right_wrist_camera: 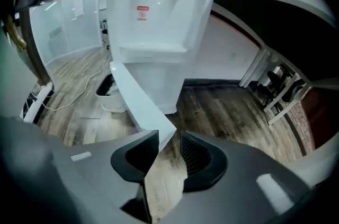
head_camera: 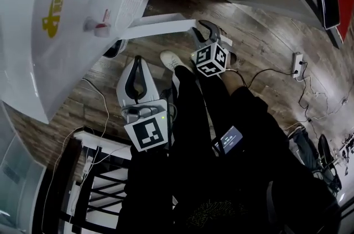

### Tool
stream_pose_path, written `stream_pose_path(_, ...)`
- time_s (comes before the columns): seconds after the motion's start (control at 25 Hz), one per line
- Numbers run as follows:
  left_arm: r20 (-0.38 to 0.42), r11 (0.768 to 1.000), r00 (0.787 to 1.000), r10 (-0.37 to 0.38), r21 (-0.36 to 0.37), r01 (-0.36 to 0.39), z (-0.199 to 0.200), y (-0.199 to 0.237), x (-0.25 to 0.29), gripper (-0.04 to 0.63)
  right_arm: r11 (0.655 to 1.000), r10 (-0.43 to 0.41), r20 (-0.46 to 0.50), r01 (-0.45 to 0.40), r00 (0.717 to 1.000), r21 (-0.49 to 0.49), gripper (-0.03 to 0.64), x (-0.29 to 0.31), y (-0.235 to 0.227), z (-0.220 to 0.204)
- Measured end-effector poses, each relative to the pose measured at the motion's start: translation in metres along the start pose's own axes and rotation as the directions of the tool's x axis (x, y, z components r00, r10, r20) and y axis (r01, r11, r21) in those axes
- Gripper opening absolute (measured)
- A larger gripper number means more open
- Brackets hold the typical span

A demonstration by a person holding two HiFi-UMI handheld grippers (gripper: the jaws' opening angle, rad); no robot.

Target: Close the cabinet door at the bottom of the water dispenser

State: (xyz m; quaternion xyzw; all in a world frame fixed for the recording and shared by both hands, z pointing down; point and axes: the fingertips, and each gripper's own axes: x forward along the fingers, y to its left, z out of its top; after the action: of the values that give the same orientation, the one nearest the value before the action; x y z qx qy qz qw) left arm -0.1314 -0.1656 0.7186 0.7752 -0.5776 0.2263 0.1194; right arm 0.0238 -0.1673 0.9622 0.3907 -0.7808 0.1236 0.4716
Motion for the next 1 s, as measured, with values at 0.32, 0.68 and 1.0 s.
stream_pose_path(0.32, -0.004, 0.999, 1.0, 0.014, -0.03, -0.015, -0.006, 0.015, 0.005, 0.008, 0.996, -0.091, 0.064, 0.089, 0.994, 0.024, 0.127, 0.056, -0.086, 0.074)
stream_pose_path(0.68, -0.015, 0.998, 0.999, 0.029, -0.05, -0.03, -0.012, 0.026, 0.008, 0.008, 0.994, -0.104, 0.126, 0.097, 0.987, 0.056, 0.12, 0.099, -0.116, 0.141)
stream_pose_path(1.0, -0.016, 0.996, 0.999, 0.047, -0.077, -0.048, -0.014, 0.031, 0.015, 0.008, 0.997, -0.063, 0.175, 0.052, 0.983, 0.065, 0.124, 0.116, -0.123, 0.174)
